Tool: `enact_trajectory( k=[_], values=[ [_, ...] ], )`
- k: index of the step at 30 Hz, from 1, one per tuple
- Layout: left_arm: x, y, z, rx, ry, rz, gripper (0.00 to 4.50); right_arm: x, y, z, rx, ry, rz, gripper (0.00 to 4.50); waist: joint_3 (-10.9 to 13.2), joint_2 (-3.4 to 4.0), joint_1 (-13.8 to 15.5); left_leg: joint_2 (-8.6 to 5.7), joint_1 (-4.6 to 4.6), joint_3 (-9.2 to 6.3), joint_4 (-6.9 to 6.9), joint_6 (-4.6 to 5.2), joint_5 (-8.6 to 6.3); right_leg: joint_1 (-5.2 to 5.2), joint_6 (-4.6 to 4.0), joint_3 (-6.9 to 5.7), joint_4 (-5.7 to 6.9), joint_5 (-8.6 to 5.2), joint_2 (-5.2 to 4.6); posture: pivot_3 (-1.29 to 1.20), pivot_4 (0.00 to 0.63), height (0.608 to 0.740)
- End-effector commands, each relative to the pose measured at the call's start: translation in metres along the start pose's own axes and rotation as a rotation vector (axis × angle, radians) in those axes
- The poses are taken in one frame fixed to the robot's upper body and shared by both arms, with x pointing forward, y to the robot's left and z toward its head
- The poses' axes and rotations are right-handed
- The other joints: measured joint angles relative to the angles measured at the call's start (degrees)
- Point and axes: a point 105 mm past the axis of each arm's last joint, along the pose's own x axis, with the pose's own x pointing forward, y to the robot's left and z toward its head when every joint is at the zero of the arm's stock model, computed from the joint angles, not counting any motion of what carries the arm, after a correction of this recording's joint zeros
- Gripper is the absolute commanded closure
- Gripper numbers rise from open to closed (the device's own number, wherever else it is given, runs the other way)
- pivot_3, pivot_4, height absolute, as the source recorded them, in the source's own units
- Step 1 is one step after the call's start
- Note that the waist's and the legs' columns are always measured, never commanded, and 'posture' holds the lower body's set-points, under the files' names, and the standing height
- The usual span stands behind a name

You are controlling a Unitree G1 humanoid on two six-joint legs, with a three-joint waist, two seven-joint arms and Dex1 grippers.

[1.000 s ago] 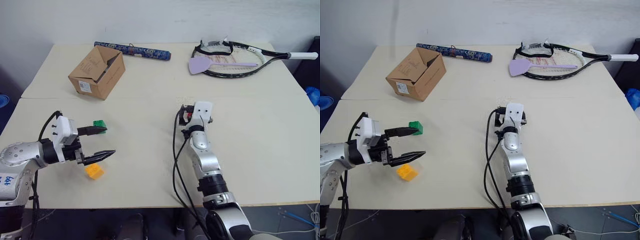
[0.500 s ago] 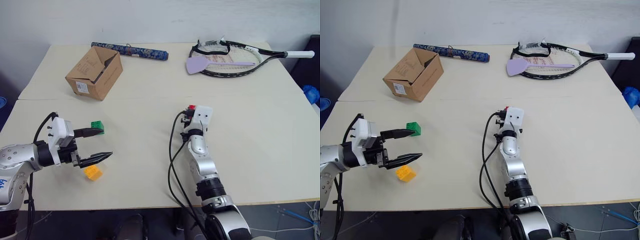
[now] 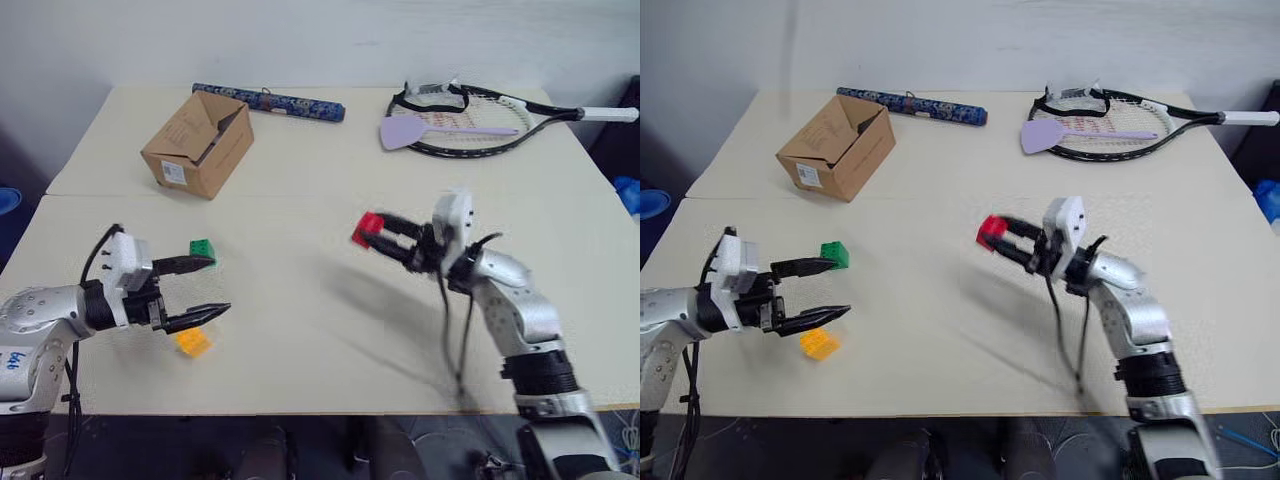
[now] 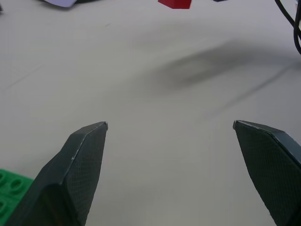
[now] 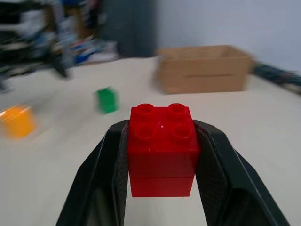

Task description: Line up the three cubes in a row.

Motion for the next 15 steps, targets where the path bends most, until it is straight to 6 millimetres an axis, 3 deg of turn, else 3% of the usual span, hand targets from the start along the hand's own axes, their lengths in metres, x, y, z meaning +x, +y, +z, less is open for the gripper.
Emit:
enact_trajectory(
  k=[1,6,15],
  values=[
    [0.001,-0.002,0.002,0.081,0.023,-0.057,0.0,-0.01,0.016,-0.013,-0.065,0.064,0.192,3.03,0.0,-0.01,-0.07,0.0,0.01,0.03,-0.01,-0.01,0.01,0.0,0.0,0.01,0.01,0.0,0.0,0.0,0.15,0.74],
    [0.011,-0.009,0.005,0.096,0.002,-0.143,0.0,-0.011,0.005,-0.032,-0.049,0.083,0.197,3.03,0.02,-0.03,0.1,-0.01,-0.01,0.07,0.14,-0.05,0.03,-0.03,0.0,-0.01,0.1,0.0,0.0,0.0,0.15,0.74],
    [0.01,-0.009,0.002,0.139,0.023,-0.18,0.0,-0.014,0.011,-0.062,-0.008,0.152,0.263,3.03,0.02,-0.03,0.23,0.0,-0.09,0.0,0.43,-0.05,0.01,-0.01,0.0,-0.04,0.19,0.0,-0.03,0.0,0.15,0.74]
  ],
)
